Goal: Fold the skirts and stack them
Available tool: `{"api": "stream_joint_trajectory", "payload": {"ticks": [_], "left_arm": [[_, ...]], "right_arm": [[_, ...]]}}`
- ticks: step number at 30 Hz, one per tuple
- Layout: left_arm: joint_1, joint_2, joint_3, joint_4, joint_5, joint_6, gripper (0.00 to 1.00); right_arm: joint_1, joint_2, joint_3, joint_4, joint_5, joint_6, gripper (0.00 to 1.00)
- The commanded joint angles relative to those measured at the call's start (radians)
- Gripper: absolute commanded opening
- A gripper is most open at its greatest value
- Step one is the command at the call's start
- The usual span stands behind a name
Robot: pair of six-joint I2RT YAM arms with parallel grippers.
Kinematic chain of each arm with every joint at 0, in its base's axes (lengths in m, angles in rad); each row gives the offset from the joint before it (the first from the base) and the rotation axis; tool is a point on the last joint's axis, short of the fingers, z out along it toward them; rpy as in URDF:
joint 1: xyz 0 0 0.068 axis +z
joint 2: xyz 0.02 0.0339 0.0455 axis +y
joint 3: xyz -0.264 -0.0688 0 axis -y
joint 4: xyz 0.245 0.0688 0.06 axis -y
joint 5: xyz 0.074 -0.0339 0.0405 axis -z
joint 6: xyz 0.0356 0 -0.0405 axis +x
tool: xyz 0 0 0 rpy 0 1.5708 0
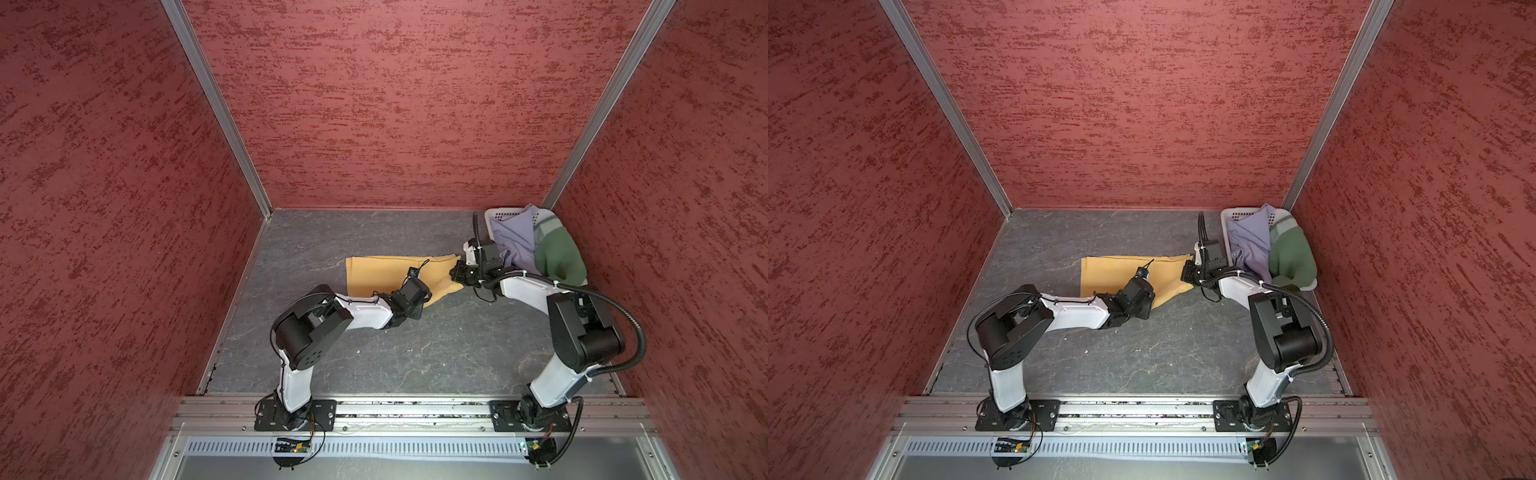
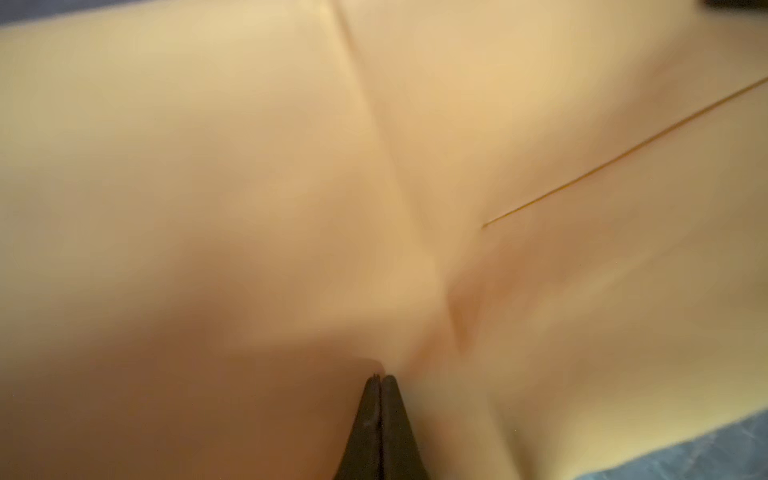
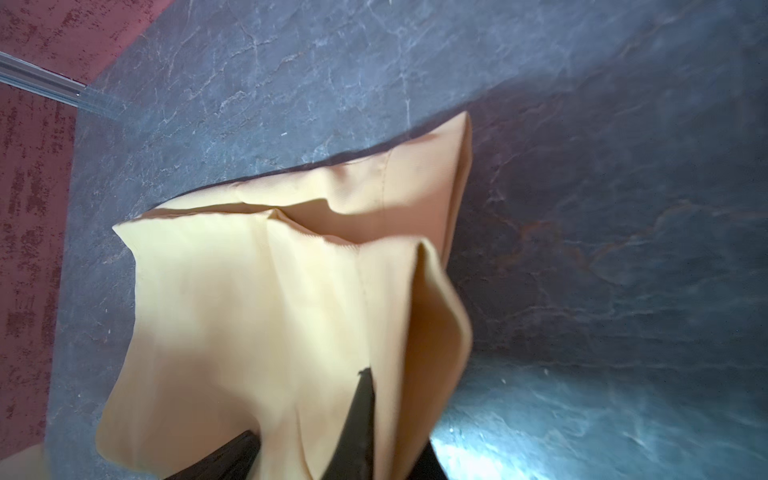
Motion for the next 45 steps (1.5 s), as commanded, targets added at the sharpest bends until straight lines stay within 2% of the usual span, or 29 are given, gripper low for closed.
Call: {"api": "stream_joint_trajectory", "payload": {"ticks": [1, 7, 14, 19, 25, 28, 34, 39, 45], "left_arm": [[-0.01, 0.056, 0.021, -0.034, 0.007, -0.053, 0.0], [-0.015, 0.087, 0.05, 0.03, 0.075, -0.056, 0.0], [0.014, 0.028, 0.06, 0.068, 0.125, -0.055, 0.0], [0.074, -0.064, 0.017, 0.044, 0.122, -0.048, 0.0], [0.131, -0.18, -0.109, 0.006, 0.061, -0.038, 0.0], [0.147, -0.213, -0.18, 0.028, 0.053, -0.03, 0.0], [0.146, -0.191, -0.258, 0.12, 0.054, -0.053, 0.0], [0.141, -0.158, -0.258, 0.148, 0.057, -0.067, 0.0], [0.134, -0.129, -0.254, 0.155, 0.064, -0.063, 0.0]], "right_arm": [[-0.003, -0.067, 0.006, -0.053, 0.084, -0.065, 0.0], [-0.003, -0.133, 0.042, -0.159, 0.157, -0.14, 0.0], [-0.003, -0.14, 0.105, -0.269, 0.289, -0.228, 0.0], [0.0, -0.149, 0.133, -0.283, 0.358, -0.272, 0.0], [0.0, -0.145, 0.182, -0.289, 0.403, -0.307, 0.0], [-0.001, -0.141, 0.205, -0.291, 0.391, -0.317, 0.0], [0.025, -0.144, 0.234, -0.29, 0.33, -0.326, 0.0], [0.066, -0.145, 0.256, -0.294, 0.288, -0.306, 0.0], [0.127, -0.136, 0.29, -0.287, 0.217, -0.221, 0.0]]}}
